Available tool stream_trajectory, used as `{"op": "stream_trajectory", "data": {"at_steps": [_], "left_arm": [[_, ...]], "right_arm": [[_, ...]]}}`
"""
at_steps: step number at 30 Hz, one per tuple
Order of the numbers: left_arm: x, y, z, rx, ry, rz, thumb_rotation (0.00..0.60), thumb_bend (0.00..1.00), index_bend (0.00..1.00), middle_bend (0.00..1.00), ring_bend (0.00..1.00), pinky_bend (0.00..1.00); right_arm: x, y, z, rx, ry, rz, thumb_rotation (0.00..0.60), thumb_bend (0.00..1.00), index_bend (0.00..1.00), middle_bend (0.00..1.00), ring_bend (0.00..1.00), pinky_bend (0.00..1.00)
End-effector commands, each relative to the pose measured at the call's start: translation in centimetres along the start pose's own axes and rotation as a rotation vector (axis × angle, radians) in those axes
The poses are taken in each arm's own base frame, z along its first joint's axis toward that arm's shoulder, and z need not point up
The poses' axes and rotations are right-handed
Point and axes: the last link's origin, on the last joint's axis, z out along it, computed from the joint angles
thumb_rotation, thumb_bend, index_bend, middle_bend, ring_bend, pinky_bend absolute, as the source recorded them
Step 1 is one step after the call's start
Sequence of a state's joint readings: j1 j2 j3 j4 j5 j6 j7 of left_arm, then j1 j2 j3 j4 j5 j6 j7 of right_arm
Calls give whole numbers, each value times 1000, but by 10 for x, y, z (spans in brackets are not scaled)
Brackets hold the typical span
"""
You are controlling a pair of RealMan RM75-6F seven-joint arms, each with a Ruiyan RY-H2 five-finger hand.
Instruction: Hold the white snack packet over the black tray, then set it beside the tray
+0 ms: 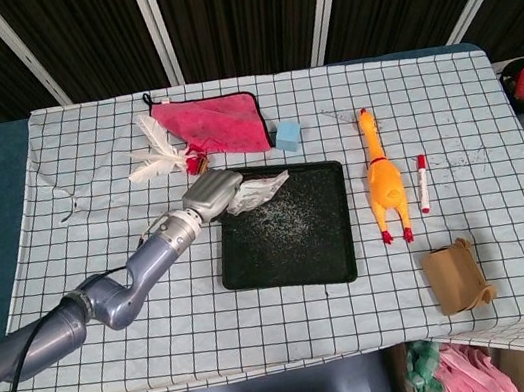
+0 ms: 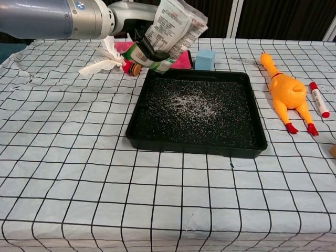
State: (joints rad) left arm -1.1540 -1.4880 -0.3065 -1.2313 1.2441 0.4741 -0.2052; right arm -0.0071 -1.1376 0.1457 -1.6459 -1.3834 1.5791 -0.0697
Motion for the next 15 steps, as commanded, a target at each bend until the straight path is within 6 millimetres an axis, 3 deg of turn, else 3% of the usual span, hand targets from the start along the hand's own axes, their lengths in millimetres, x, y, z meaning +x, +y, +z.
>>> {"op": "stream_trajectory", "data": {"at_steps": [1, 15], "left_arm": [[8, 2, -1, 1, -38, 69, 600, 603, 359, 469, 357, 486], [21, -13, -13, 46, -73, 355, 600, 609, 366, 471, 357, 498]], "right_arm": [[0, 0, 0, -3, 0, 2, 600, 233, 291, 87, 143, 256], [0, 1, 0, -3, -4, 7, 600, 233, 291, 87, 143, 256]]}}
